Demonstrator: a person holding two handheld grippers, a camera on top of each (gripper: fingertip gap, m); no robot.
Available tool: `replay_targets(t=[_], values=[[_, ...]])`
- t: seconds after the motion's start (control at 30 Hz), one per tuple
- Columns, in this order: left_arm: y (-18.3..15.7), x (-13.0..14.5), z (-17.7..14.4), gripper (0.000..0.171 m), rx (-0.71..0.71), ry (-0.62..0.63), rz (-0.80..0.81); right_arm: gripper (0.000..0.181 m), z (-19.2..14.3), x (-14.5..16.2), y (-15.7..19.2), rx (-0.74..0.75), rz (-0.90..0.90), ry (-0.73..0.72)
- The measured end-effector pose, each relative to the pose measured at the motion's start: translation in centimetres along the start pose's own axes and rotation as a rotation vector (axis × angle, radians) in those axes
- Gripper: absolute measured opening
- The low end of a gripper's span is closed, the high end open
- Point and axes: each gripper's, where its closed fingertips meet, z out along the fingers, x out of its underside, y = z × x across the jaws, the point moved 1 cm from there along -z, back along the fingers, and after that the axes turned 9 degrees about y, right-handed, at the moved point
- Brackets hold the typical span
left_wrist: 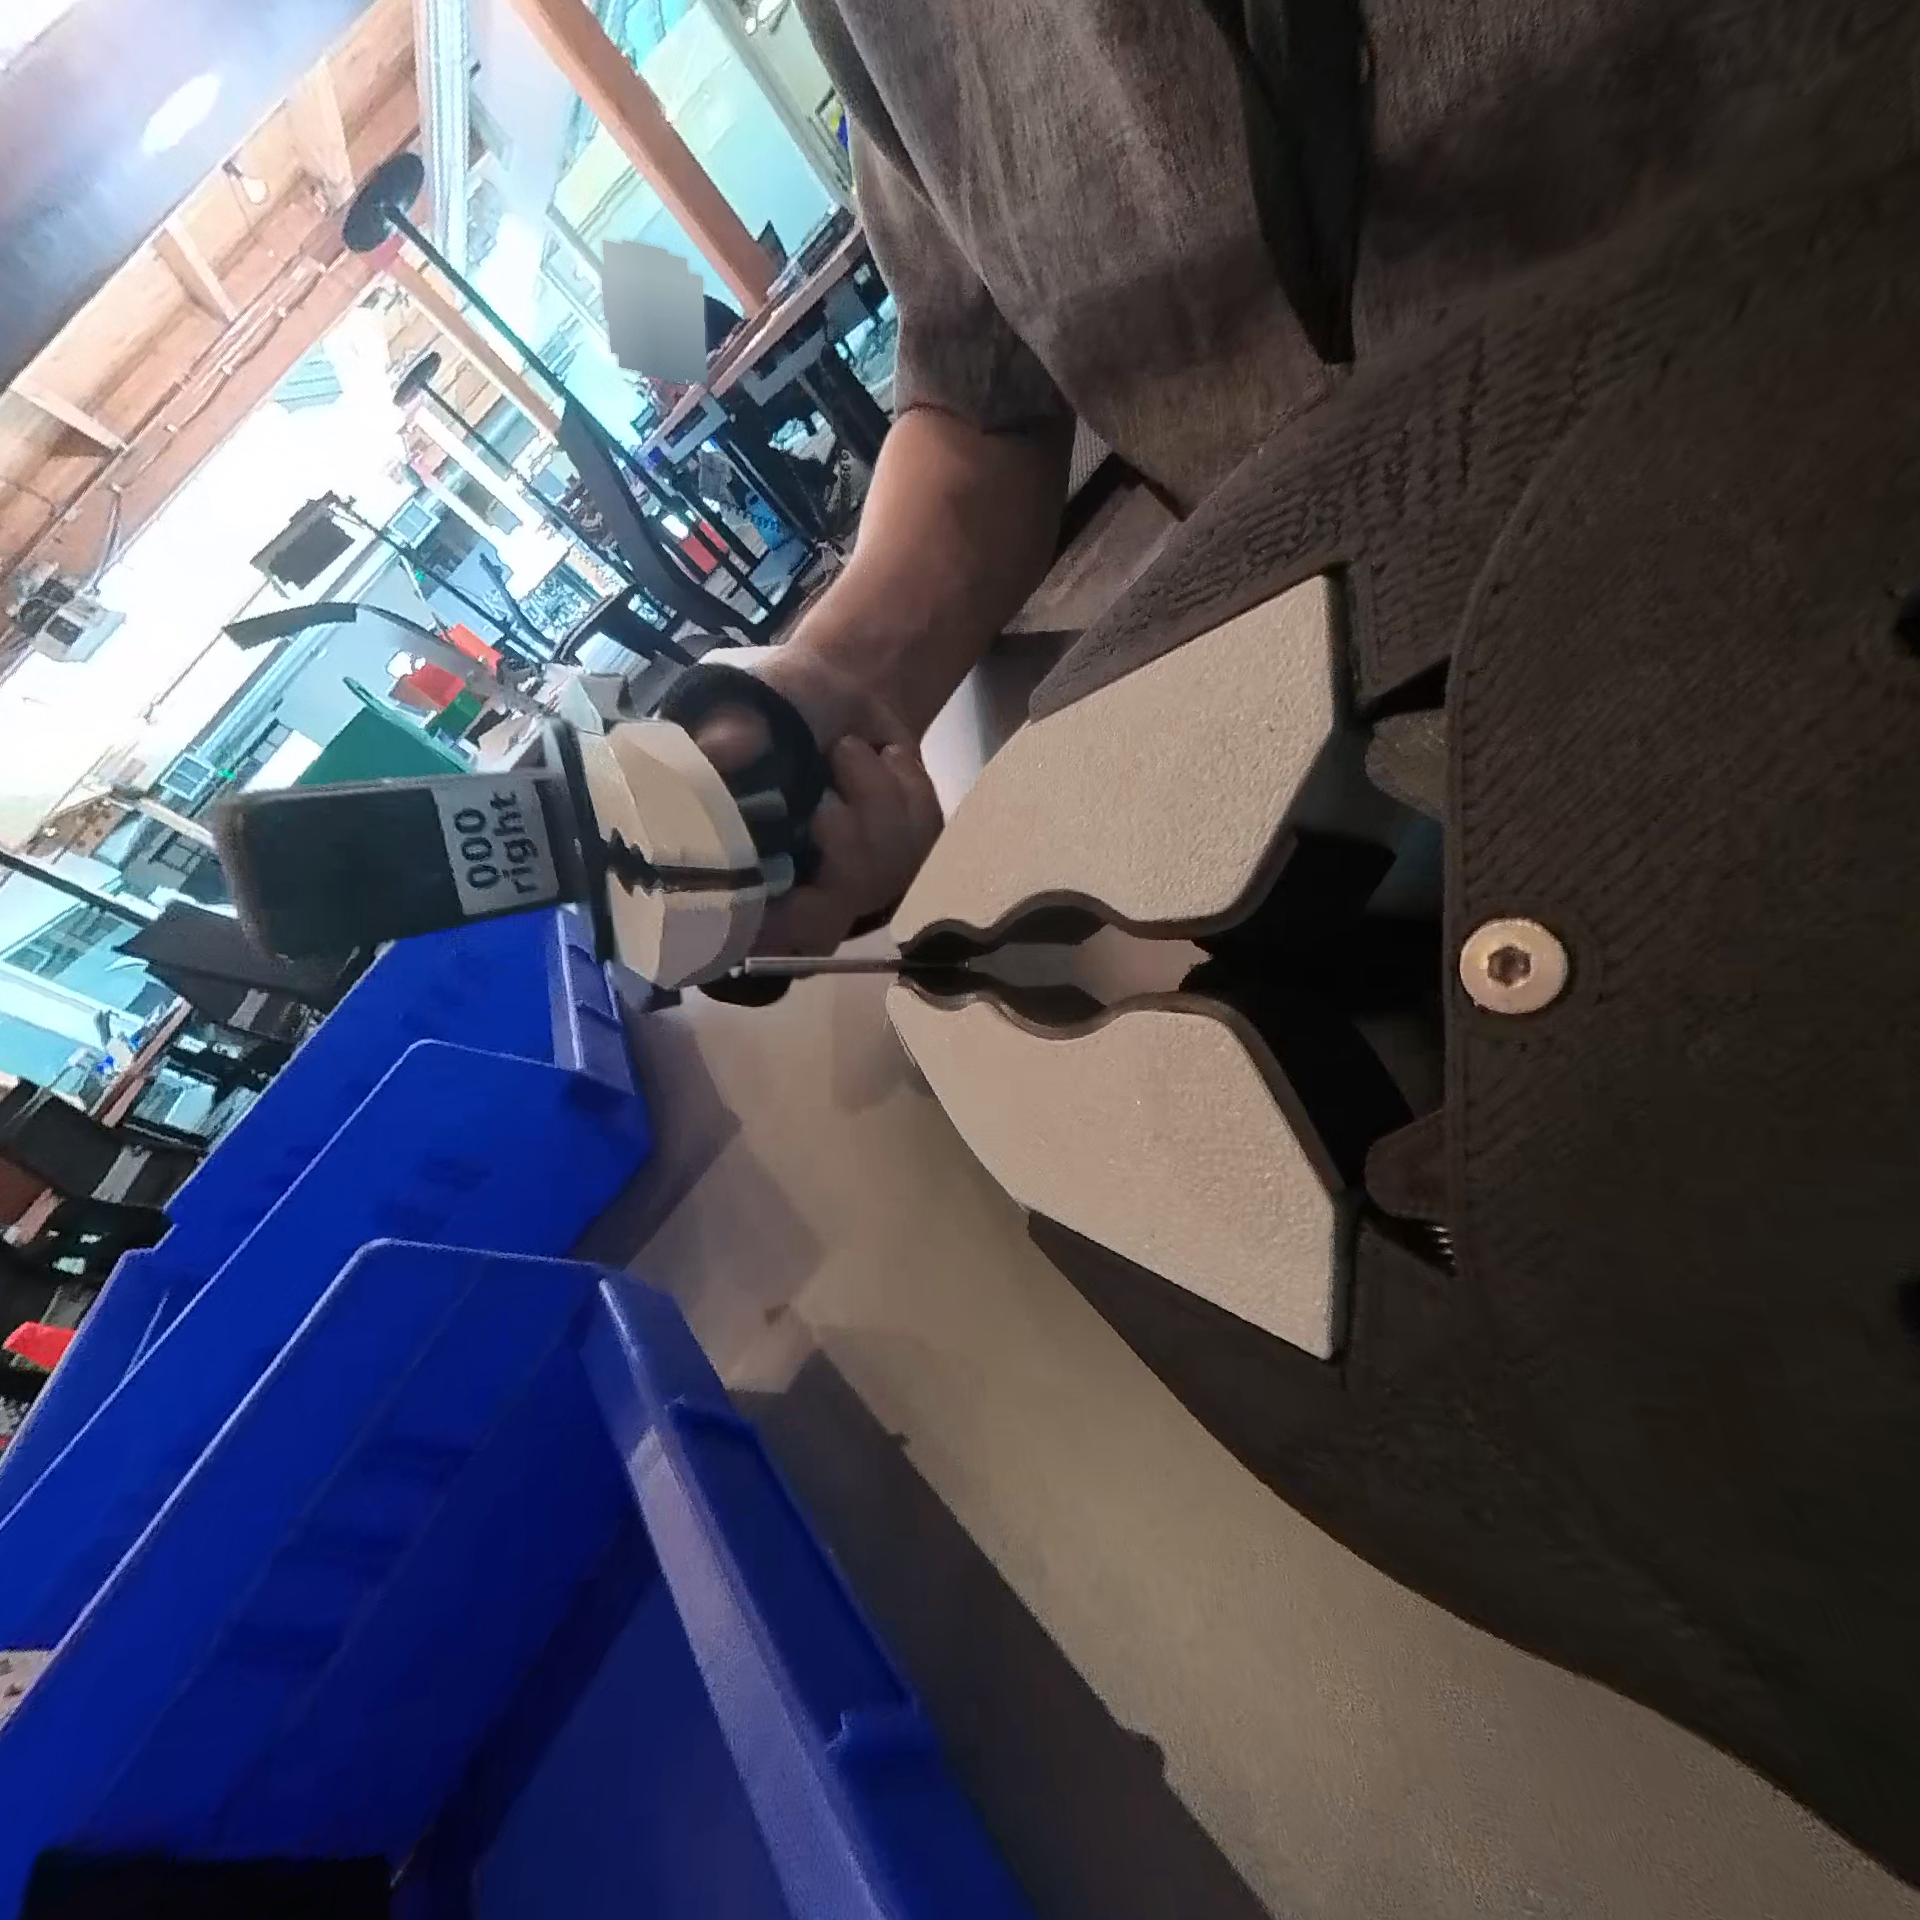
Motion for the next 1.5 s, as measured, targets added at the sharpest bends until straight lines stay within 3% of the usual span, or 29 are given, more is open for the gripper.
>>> replay_targets(t=[0.1, 0.23, 0.3, 0.37, 0.6, 1.5], values=[[-0.4, 0.1, 0.1, 0.002, 0.008, 0.004, 0.024, 0.0, -0.3, -0.2, 0.1, 0.03, -0.026, -0.001], [-3.1, 1.3, 0.2, 0.002, 0.075, 0.06, 0.147, 0.0, -0.8, 0.0, -0.2, 0.191, -0.143, 0.038], [-3.9, 2.6, 0.1, 0.002, 0.03, 0.108, 0.234, 0.0, -1.2, 0.0, -0.4, 0.339, -0.275, 0.062], [-4.1, 3.3, -0.2, 0.002, -0.012, 0.123, 0.274, 0.0, -1.1, 0.0, 0.3, 0.394, -0.35, 0.073], [-2.8, 2.5, -1.4, 0.002, -0.095, 0.019, 0.247, 0.0, 0.9, 0.7, 1.2, 0.35, -0.376, 0.09], [-3.9, 2.4, -3.0, 0.002, -0.105, -0.056, 0.198, 0.0, 2.6, 1.7, 3.3, 0.289, -0.385, 0.095]])
